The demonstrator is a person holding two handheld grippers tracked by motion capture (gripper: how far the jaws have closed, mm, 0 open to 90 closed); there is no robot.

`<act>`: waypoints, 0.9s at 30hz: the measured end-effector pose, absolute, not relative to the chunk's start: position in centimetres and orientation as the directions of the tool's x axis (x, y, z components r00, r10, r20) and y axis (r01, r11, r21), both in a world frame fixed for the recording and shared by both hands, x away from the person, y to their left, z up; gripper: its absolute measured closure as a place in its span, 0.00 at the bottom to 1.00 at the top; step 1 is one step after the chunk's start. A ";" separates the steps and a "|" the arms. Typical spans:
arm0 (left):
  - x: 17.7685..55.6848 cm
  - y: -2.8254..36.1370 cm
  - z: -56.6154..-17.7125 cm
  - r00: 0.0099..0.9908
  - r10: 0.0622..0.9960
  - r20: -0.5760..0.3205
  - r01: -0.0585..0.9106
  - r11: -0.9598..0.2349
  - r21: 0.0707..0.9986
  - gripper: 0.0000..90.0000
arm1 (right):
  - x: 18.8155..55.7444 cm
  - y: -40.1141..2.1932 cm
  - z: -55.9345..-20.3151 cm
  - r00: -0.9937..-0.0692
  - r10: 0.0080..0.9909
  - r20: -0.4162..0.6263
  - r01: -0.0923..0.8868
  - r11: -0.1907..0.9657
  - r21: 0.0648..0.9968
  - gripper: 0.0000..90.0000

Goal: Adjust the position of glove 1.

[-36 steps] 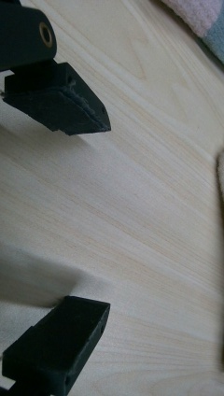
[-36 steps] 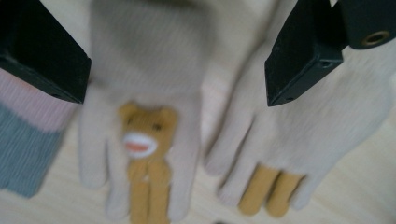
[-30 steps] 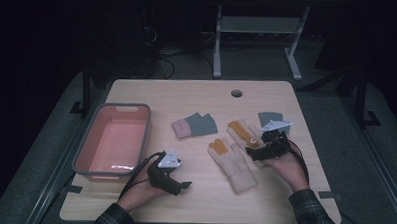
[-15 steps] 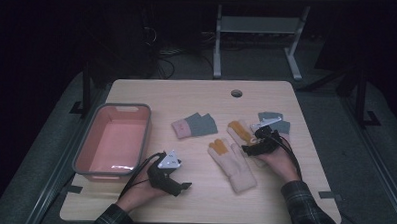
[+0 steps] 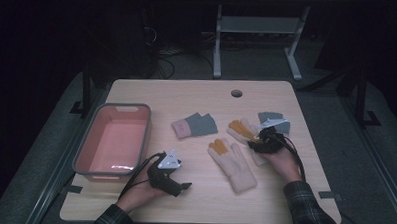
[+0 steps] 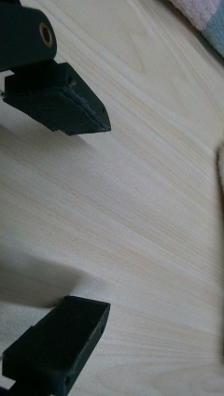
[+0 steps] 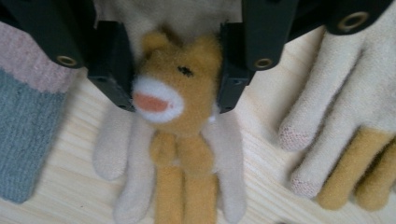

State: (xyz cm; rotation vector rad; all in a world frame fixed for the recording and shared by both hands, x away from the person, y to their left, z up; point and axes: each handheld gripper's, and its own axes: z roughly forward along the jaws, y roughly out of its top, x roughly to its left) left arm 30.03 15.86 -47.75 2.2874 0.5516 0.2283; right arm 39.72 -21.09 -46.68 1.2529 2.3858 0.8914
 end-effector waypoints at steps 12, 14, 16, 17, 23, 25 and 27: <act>30.0 15.9 -47.8 0.891 0.453 -0.002 0.318 -0.621 0.717 0.12 | 39.5 -21.3 -46.4 -0.588 0.809 0.009 0.621 0.444 0.646 0.75; 30.0 15.9 -47.8 0.891 0.454 -0.002 0.318 -0.621 0.717 0.12 | 39.5 -21.3 -46.3 -0.590 0.807 0.007 0.619 0.447 0.646 0.75; 30.0 15.9 -47.8 0.891 0.453 -0.002 0.318 -0.621 0.717 0.12 | 39.3 -21.4 -45.8 -0.589 0.808 0.014 0.617 0.438 0.654 0.75; 30.1 15.9 -47.7 0.891 0.453 -0.002 0.318 -0.622 0.716 0.12 | 39.3 -21.4 -45.8 -0.589 0.808 0.014 0.617 0.438 0.654 0.75; 30.0 15.8 -47.8 0.890 0.456 -0.006 0.320 -0.614 0.721 0.12 | 38.3 -21.2 -44.1 -0.573 0.819 0.026 0.622 0.413 0.665 0.75; 30.1 15.8 -47.8 0.891 0.454 -0.003 0.317 -0.618 0.719 0.12 | 38.0 -21.1 -43.5 -0.569 0.822 0.028 0.622 0.407 0.669 0.75; 30.1 15.8 -47.8 0.891 0.454 -0.003 0.318 -0.618 0.719 0.12 | 37.8 -21.0 -43.3 -0.566 0.824 0.031 0.623 0.402 0.671 0.75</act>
